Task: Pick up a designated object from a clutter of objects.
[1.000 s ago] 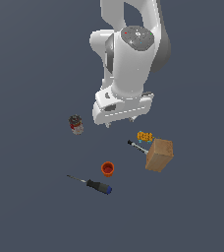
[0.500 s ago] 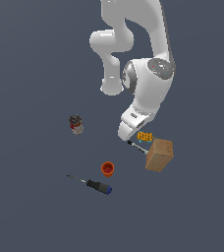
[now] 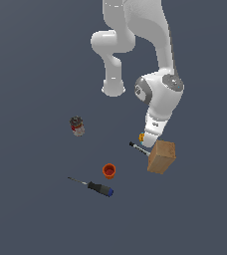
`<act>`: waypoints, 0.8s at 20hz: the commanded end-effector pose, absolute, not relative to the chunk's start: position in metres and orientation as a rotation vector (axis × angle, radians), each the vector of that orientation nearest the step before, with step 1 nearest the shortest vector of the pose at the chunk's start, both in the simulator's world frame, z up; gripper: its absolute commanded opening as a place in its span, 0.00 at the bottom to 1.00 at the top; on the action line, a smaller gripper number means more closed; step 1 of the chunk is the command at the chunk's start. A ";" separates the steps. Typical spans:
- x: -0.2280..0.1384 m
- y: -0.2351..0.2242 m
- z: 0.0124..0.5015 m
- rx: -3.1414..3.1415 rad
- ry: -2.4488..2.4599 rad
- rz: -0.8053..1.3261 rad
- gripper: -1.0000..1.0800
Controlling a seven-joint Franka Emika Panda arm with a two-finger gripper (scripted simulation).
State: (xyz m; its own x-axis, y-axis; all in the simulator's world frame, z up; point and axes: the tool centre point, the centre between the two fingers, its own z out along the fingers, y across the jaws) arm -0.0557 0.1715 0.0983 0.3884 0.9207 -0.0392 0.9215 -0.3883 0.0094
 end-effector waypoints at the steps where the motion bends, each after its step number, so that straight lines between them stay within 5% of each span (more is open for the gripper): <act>1: -0.064 0.185 0.087 2.528 1.829 -0.029 0.96; 16: -0.084 0.211 0.065 2.393 2.035 -0.002 0.96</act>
